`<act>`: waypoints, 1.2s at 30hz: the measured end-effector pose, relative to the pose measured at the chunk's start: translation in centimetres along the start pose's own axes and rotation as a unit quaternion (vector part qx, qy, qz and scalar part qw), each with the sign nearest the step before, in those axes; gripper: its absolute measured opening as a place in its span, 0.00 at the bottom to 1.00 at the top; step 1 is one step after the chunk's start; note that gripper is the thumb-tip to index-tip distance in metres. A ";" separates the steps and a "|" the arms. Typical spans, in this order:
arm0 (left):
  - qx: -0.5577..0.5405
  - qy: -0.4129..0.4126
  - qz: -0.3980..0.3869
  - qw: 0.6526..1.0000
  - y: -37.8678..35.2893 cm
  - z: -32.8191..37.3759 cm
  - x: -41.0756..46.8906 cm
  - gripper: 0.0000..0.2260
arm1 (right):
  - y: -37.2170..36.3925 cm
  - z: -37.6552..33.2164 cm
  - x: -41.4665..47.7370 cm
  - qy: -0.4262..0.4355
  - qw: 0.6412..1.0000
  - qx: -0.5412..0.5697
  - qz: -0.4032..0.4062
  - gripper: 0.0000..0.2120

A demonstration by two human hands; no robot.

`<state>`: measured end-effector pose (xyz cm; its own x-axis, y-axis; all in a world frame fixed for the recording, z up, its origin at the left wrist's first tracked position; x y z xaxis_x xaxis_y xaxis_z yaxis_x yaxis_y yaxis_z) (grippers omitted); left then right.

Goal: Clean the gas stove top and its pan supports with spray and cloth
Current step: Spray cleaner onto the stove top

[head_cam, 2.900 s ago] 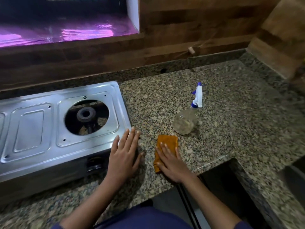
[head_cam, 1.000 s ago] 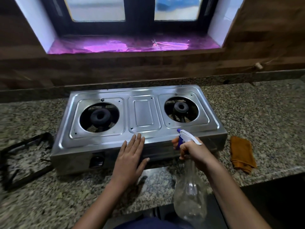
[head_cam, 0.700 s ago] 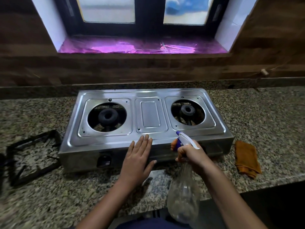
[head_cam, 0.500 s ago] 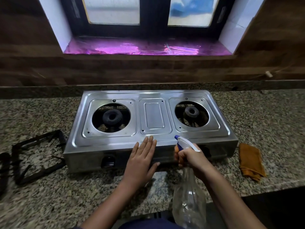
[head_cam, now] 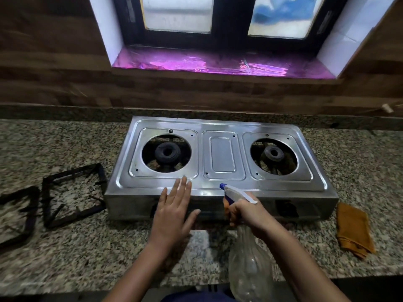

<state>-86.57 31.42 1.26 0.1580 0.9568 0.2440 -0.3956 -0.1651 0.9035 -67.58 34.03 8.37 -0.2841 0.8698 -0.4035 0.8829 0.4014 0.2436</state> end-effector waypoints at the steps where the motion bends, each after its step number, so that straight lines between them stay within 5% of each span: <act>1: 0.003 0.027 0.010 1.000 0.5 -1.1 -0.4 0.33 | -0.6 -0.4 0.2 0.007 1.000 -0.018 -0.024 0.09; 12: 0.034 0.182 0.046 0.982 4.0 -8.1 -4.2 0.34 | -8.0 -5.0 2.1 0.098 0.979 -0.137 -0.115 0.09; 15: 0.033 0.201 0.054 0.978 4.3 -8.6 -4.3 0.35 | -8.9 -6.1 2.6 0.142 0.978 -0.124 -0.083 0.03; 20: 0.031 0.214 0.062 0.974 5.1 -9.6 -3.9 0.35 | -7.9 -7.5 3.6 0.105 0.994 -0.038 0.001 0.11; 23: 0.030 0.211 0.058 0.975 5.2 -9.9 -3.2 0.36 | -7.1 -8.1 4.0 0.119 0.992 -0.026 0.036 0.04; 36: 0.024 0.175 0.030 0.984 3.8 -6.9 -0.7 0.38 | -0.5 -4.8 3.0 0.038 0.986 0.051 0.156 0.09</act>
<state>-94.48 31.75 2.09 -0.1897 0.9671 0.1694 -0.3494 -0.2277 0.9089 -70.69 37.80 11.25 -0.0159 0.9669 -0.2547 0.9638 0.0826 0.2536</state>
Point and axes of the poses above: each hand's wrist, its own x-axis towards the middle knuckle, its own y-axis out of the back of the hand, z = x × y, the point moved 4 cm from there along x, towards the middle knuckle, and after that the axes turned 7 degrees about -x, right-handed, at the moved point
